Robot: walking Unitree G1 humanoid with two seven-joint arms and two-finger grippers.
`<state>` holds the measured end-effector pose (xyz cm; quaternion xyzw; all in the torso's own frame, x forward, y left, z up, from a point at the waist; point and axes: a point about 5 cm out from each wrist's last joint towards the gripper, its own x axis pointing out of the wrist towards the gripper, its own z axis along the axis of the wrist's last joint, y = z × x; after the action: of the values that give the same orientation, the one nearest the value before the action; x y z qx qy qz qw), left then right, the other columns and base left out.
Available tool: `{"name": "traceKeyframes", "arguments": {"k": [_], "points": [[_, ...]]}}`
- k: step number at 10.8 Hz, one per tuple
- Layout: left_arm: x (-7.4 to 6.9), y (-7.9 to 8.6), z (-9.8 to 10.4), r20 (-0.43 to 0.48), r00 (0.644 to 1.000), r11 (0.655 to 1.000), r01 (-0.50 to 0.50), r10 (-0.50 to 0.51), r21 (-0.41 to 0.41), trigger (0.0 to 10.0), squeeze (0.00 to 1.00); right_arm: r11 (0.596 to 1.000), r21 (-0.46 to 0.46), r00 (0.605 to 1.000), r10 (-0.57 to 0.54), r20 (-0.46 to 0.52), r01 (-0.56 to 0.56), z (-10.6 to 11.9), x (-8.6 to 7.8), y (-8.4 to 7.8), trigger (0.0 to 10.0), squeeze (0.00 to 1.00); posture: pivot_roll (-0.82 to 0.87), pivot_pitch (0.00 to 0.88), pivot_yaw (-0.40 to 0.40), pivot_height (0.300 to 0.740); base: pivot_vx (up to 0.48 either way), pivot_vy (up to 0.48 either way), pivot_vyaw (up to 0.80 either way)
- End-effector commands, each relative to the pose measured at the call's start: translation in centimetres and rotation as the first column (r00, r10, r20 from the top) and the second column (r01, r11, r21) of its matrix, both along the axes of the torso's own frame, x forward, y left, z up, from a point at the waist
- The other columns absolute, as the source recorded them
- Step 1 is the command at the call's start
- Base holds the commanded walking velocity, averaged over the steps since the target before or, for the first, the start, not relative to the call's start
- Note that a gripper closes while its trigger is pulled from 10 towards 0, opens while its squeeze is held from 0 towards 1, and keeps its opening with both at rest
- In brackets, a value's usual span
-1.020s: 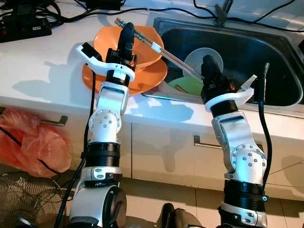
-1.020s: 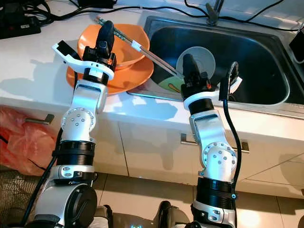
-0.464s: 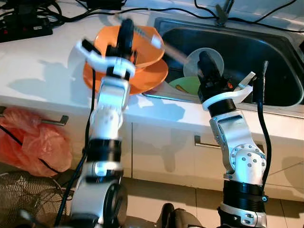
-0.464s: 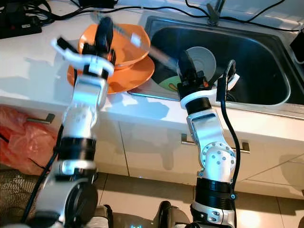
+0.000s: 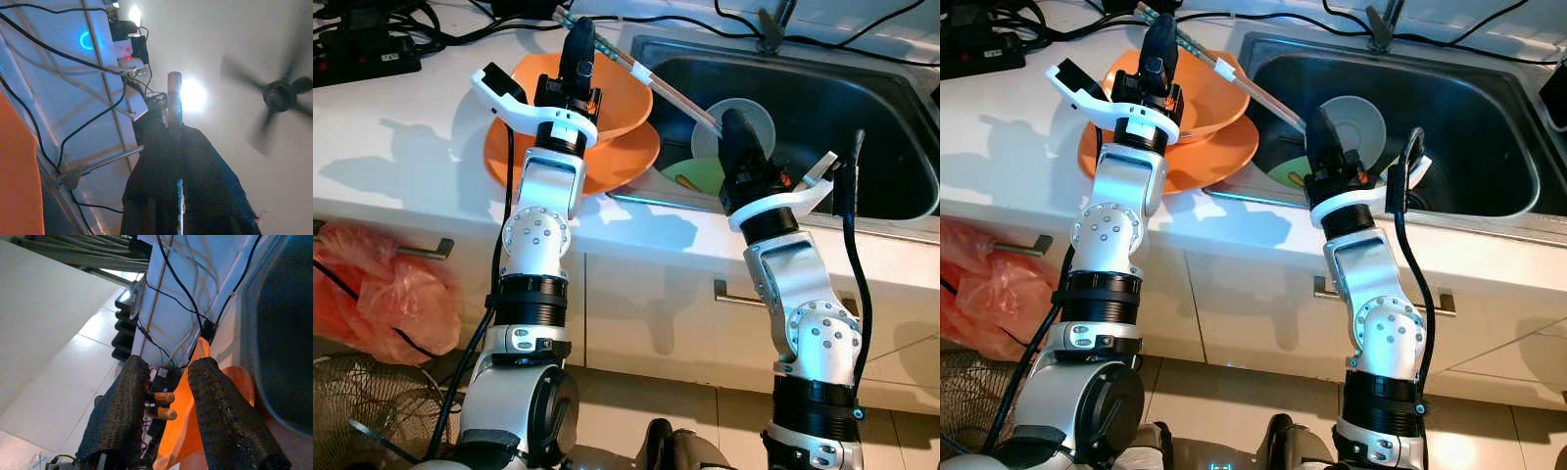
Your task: Kitchen organization
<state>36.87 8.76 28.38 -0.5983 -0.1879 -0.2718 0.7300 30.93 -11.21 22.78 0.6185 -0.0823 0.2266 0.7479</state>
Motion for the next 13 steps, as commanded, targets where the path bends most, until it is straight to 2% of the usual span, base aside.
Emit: {"name": "traceKeyframes", "arguments": {"k": [1, 5, 6, 7, 11, 13], "points": [[-0.9, -4.7, 1.5, 0.037, 0.989, 0.986, 0.143, -0.141, -0.08, 10.0, 0.0, 0.998, 0.052, 1.0, 0.022, 0.016, -0.023, 0.2, -0.4, 0.6, 10.0, 0.0, 0.06, 0.162, -0.061, 0.74, 0.0, 0.0, 0.0], [-1.1, -5.6, 1.1, 0.023, 0.986, 0.983, 0.169, -0.168, -0.066, 10.0, 0.0, 0.997, 0.066, 0.999, 0.025, 0.031, -0.027, 0.3, -0.5, 0.6, 10.0, 0.0, 0.06, 0.164, -0.06, 0.74, 0.0, 0.0, 0.0], [-1.1, -5.7, 1.0, 0.019, 0.985, 0.983, 0.174, -0.173, -0.063, 10.0, 0.0, 0.997, 0.069, 0.999, 0.023, 0.03, -0.025, 0.3, -0.5, 0.5, 1.8, 0.0, 0.06, 0.165, -0.06, 0.74, 0.0, 0.0, 0.0], [-1.2, -5.8, 1.0, 0.017, 0.984, 0.982, 0.177, -0.176, -0.061, 10.0, 0.0, 0.997, 0.071, 0.999, 0.021, 0.031, -0.024, 0.3, -0.5, 0.5, 0.0, 0.0, 0.06, 0.165, -0.06, 0.74, 0.0, 0.0, 0.0], [-1.3, -6.2, 0.7, 0.006, 0.981, 0.98, 0.194, -0.194, -0.054, 10.0, 0.0, 0.996, 0.091, 0.999, 0.021, 0.039, -0.025, 0.4, -0.5, 0.4, 0.0, 0.0, 0.06, 0.165, -0.06, 0.74, 0.0, 0.0, 0.0], [-1.4, -6.9, -0.2, -0.033, 0.981, 0.981, 0.192, -0.191, 0.029, 10.0, 0.0, 0.99, 0.136, 0.999, 0.014, 0.044, -0.02, 0.6, -0.5, 0.2, 0.0, 0.0, 0.06, 0.164, -0.059, 0.74, 0.0, 0.0, 0.0]]}}
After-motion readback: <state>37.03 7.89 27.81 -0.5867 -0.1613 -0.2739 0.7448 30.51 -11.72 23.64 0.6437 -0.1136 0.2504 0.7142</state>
